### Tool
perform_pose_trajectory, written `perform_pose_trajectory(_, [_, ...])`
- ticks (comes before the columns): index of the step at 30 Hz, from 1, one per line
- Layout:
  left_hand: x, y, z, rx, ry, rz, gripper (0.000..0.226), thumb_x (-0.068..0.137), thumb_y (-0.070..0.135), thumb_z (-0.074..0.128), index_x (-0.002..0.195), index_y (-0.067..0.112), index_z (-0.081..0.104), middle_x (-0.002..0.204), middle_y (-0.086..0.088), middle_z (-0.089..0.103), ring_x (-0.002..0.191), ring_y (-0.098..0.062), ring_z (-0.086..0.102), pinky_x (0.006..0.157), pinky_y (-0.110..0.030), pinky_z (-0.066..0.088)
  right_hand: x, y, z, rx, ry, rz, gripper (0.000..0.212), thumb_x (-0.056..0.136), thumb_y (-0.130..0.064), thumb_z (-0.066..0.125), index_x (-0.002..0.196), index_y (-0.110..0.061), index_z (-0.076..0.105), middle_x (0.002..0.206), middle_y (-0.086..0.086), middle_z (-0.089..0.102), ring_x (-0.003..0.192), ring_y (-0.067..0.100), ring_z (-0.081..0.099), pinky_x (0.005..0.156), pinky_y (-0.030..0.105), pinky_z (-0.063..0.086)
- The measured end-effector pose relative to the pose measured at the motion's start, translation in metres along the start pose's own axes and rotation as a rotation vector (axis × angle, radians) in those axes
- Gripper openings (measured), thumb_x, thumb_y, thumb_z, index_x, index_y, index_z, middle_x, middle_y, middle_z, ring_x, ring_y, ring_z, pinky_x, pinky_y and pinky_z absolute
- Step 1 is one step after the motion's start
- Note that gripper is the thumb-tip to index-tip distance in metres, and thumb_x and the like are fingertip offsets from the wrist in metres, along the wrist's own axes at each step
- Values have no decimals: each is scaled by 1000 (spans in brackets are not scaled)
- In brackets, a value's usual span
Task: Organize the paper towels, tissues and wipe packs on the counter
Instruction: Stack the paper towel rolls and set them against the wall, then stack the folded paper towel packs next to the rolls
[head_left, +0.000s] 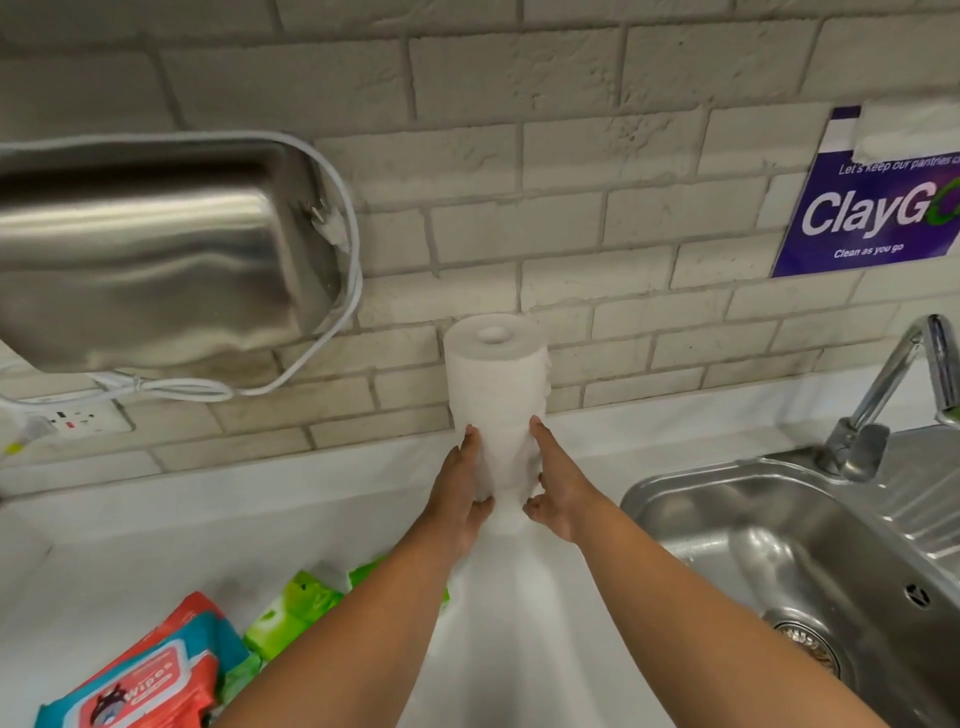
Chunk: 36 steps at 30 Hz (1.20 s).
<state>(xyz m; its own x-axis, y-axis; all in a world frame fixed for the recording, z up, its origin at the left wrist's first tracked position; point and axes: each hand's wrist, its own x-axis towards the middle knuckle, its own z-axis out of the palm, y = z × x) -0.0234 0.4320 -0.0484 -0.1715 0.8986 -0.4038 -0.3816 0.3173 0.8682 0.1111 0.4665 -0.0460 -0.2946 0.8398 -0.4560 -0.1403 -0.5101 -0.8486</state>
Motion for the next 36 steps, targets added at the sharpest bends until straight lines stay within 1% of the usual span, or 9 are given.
perform_pose_trajectory(3, [0,1,-2,8,-17,-3,50,93,66,56,130,34,61,129,9,69,121,-17,64,112,-47,45,2,4,3,-47,32,11,81,79,-85,45,148,-41,40,152,-13,44,140,19,42,122,48,24])
perform_pose_trajectory(7, [-4,3,-5,18,-23,-23,44,91,67,58,124,37,63,130,6,67,123,-25,64,110,-52,46,-7,-2,5,-94,33,40,92,76,-88,45,153,-40,31,161,-10,31,150,24,28,123,50,17])
perform_pose_trajectory(11, [-12,5,-6,70,5,-40,73,81,80,57,139,36,52,140,11,56,124,-33,61,107,-53,49,-18,-10,-2,-154,79,41,85,84,-83,42,154,-37,30,163,-3,29,150,29,27,123,52,18])
perform_pose_trajectory(13, [-24,7,-2,108,35,-51,76,88,76,52,149,32,42,138,10,46,134,-33,51,112,-52,44,-25,-11,-4,-180,110,27,82,86,-80,42,154,-36,32,161,-2,32,147,29,32,121,52,23])
perform_pose_trajectory(18, [-59,4,-2,111,64,-20,73,99,65,44,158,24,32,162,0,37,146,-31,39,120,-48,36,-47,-1,-1,-290,134,11,77,90,-71,47,152,-27,36,154,2,42,133,30,47,113,51,37])
perform_pose_trajectory(22, [-89,-2,-7,111,91,86,57,105,54,42,152,21,43,137,4,53,127,-27,56,110,-47,46,-78,12,8,-381,51,-11,71,88,-67,54,145,-24,46,137,2,56,120,26,56,109,51,43])
perform_pose_trajectory(26, [-130,-5,-18,101,125,185,50,106,49,42,140,16,57,135,-1,63,117,-26,64,105,-50,51,-125,28,17,-412,-90,-42,64,85,-71,56,134,-31,54,128,-3,64,114,20,63,104,47,47])
perform_pose_trajectory(31, [-196,-22,-37,189,226,340,23,103,37,56,111,20,70,115,0,73,102,-19,68,92,-38,56,-178,55,19,-459,-162,-105,35,89,-58,63,110,-30,65,118,-5,70,109,17,67,101,43,50])
perform_pose_trajectory(36, [-252,-51,-64,322,312,414,10,100,26,63,98,29,72,99,5,75,94,-12,71,88,-36,56,-214,93,29,-498,-155,-249,21,93,-34,66,105,-18,72,108,3,73,102,23,69,75,26,49])
